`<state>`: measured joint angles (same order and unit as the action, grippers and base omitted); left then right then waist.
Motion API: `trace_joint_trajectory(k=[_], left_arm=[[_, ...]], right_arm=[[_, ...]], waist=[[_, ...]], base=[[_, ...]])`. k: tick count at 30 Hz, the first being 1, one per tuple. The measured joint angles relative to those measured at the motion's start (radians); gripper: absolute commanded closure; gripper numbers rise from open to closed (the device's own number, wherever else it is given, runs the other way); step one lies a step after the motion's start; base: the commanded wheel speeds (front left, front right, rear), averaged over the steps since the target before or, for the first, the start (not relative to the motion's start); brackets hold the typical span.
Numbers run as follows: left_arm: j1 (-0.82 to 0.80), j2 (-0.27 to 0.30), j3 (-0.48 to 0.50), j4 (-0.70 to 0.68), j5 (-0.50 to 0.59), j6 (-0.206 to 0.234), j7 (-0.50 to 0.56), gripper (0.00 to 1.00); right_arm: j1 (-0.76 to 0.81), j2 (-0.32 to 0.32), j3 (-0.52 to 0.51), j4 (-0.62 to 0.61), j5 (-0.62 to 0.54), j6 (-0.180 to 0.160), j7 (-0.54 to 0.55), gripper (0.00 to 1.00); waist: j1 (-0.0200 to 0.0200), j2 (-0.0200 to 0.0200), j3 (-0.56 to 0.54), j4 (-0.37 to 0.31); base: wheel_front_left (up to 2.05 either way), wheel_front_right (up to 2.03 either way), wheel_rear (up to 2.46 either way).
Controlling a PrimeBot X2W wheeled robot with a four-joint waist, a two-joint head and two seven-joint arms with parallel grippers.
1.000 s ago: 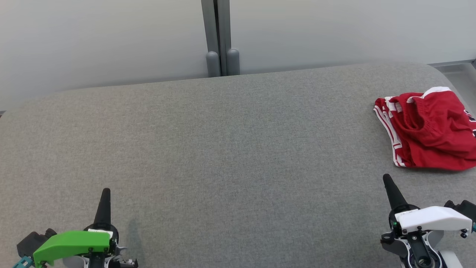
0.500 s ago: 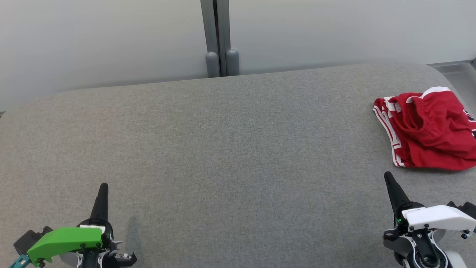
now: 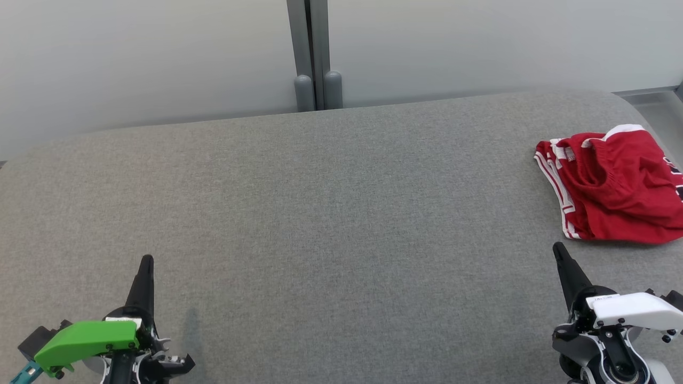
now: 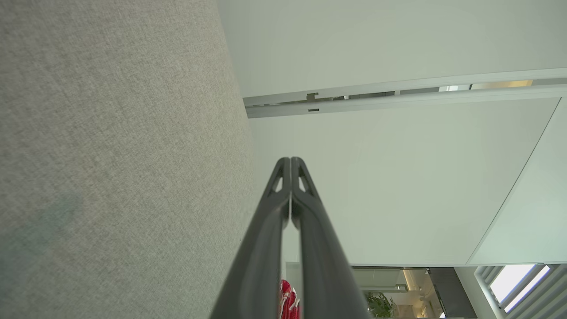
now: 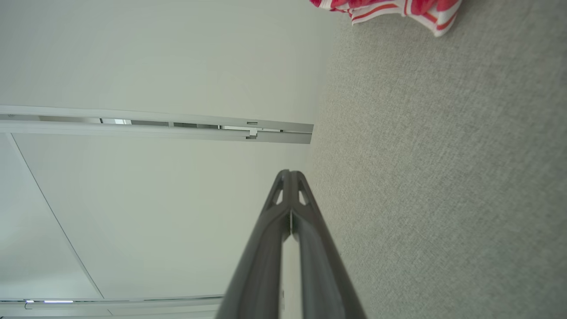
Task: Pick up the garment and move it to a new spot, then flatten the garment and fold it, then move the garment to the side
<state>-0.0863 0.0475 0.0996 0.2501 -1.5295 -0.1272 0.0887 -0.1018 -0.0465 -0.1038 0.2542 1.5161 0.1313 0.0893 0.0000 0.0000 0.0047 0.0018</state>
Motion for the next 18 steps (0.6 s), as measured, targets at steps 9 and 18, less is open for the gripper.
trace_joint_trajectory(k=[9, 18], left_arm=[[-0.009, 0.0, 0.009, -0.002, -0.059, 0.0, 0.018, 1.0], [-0.018, 0.0, 0.013, -0.004, -0.082, -0.001, 0.025, 1.0]], right_arm=[[-0.001, 0.0, -0.007, -0.006, 0.069, 0.0, 0.02, 1.0], [-0.002, -0.001, -0.01, -0.008, 0.095, 0.0, 0.025, 1.0]], waist=[[0.0, 0.0, -0.001, -0.001], [0.0, 0.0001, -0.002, -0.002]], base=[[0.0, 0.0, 0.0], [0.0, 0.0, 0.0]])
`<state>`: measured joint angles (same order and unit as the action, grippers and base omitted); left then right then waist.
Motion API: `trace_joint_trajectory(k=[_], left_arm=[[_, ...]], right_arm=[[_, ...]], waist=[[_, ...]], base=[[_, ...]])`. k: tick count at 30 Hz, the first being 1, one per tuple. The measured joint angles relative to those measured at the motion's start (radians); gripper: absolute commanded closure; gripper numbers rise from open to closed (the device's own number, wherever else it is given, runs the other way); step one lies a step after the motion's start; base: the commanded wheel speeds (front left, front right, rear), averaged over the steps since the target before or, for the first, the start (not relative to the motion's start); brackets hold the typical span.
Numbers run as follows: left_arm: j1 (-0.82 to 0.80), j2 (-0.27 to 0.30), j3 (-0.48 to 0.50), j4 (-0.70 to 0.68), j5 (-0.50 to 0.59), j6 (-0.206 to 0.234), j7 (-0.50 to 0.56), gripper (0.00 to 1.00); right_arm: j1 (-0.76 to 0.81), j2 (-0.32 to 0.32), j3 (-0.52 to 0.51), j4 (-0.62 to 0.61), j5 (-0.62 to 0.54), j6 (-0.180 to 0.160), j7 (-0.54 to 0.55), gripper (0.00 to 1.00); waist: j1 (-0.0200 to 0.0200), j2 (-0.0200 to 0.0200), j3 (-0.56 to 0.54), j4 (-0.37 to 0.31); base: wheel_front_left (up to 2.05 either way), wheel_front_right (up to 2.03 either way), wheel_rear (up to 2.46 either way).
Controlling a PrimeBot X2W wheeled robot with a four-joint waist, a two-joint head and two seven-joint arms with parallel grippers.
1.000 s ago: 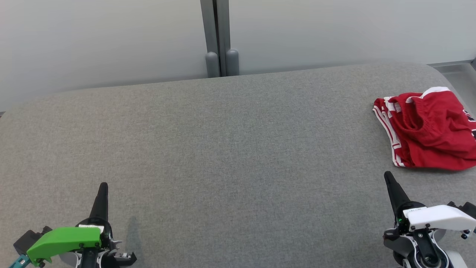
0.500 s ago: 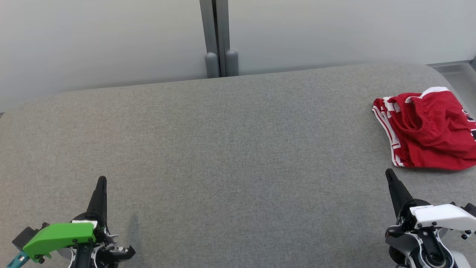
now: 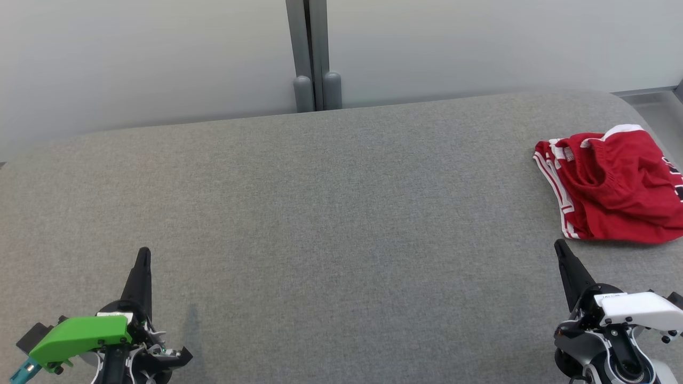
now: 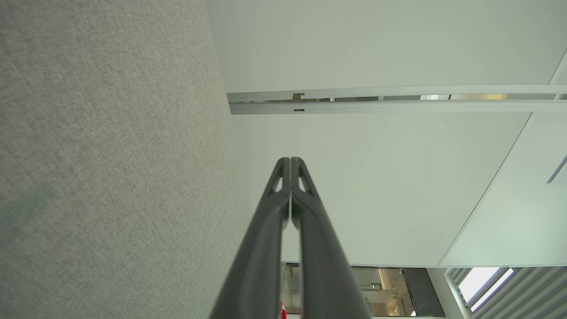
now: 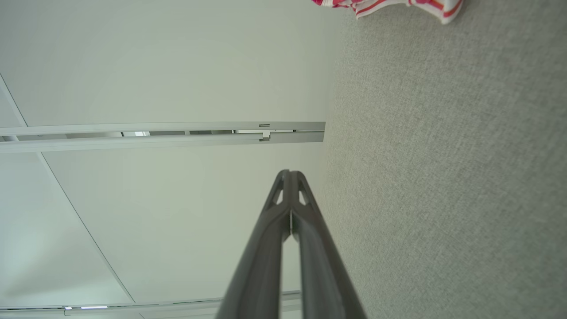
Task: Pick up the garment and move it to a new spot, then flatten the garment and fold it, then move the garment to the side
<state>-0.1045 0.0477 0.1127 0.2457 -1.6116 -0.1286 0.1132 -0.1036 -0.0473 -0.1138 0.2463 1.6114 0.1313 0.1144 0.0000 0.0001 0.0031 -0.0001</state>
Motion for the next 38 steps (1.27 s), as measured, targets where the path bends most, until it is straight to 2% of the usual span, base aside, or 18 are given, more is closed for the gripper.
trace_joint_trajectory(k=[38], left_arm=[[0.0, 0.0, 0.001, 0.0, 0.0, 0.0, 0.0, 1.0]], right_arm=[[0.0, 0.0, 0.0, 0.0, 0.0, 0.0, 0.0, 1.0]], waist=[[0.0, 0.0, 0.0, 0.0]], base=[[0.0, 0.0, 0.0]])
